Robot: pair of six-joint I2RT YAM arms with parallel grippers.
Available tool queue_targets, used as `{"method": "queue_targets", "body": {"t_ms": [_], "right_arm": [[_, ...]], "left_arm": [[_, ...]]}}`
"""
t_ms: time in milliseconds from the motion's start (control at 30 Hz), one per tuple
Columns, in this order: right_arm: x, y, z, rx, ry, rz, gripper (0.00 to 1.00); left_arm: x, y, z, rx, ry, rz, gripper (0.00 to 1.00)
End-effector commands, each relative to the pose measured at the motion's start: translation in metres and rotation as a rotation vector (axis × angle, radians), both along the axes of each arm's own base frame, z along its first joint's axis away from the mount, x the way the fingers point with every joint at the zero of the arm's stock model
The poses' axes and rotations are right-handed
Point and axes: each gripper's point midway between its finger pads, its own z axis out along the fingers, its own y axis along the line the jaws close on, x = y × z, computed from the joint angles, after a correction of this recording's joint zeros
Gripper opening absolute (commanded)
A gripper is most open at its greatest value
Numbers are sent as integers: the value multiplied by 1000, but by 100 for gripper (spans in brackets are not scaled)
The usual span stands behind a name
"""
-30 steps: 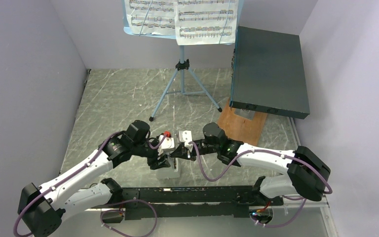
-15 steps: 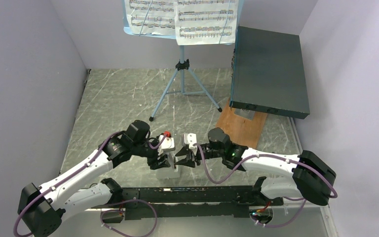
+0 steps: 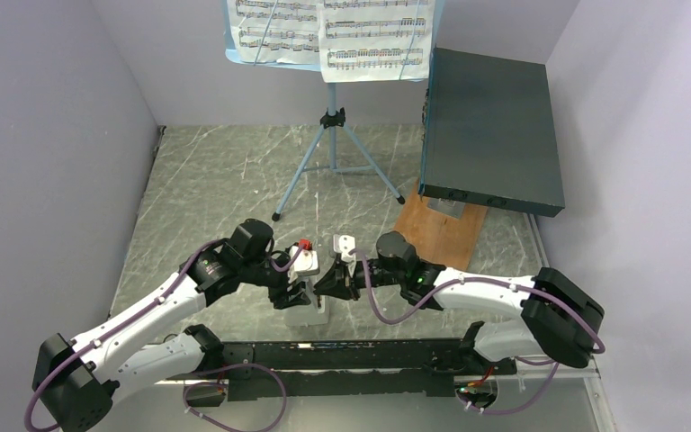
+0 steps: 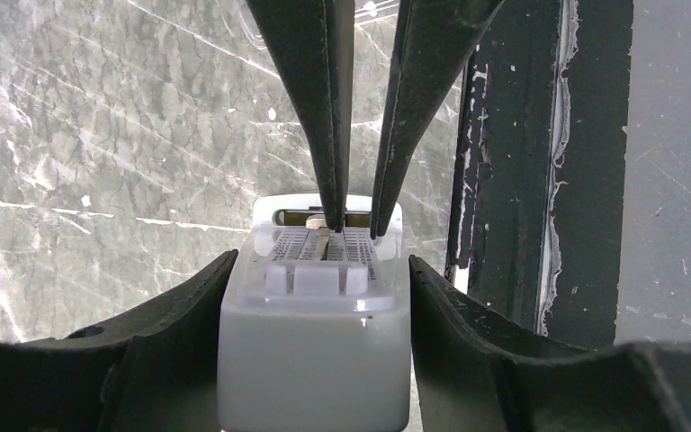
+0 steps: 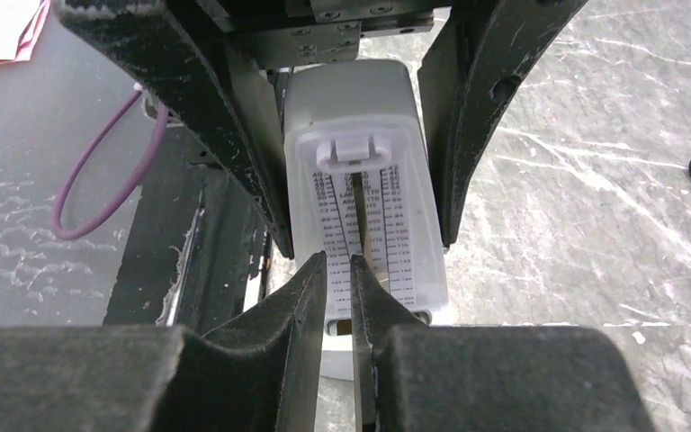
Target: Set up the instrument practice props
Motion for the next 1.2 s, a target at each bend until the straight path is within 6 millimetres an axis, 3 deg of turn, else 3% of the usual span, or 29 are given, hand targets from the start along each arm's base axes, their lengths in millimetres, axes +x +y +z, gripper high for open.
{"method": "queue_targets", "body": {"t_ms": [0, 400, 733, 833, 1033, 1167], "right_arm": [[6, 15, 34, 87, -39, 9, 17], [22, 22, 27, 61, -15, -54, 8], [52, 19, -1, -13, 90, -196, 5], [46, 16, 0, 25, 89, -140, 6], [11, 15, 3, 76, 3, 130, 13], [18, 13, 1, 56, -14, 116, 21]], "left_arm": [[0, -8, 13, -40, -21, -38, 0], [-1, -8, 13, -40, -20, -42, 0], [-1, -8, 14, -42, -21, -45, 0], [-1, -8, 14, -43, -24, -44, 0], [-2, -8, 13, -43, -17, -50, 0], [-1, -8, 13, -42, -20, -46, 0]]}}
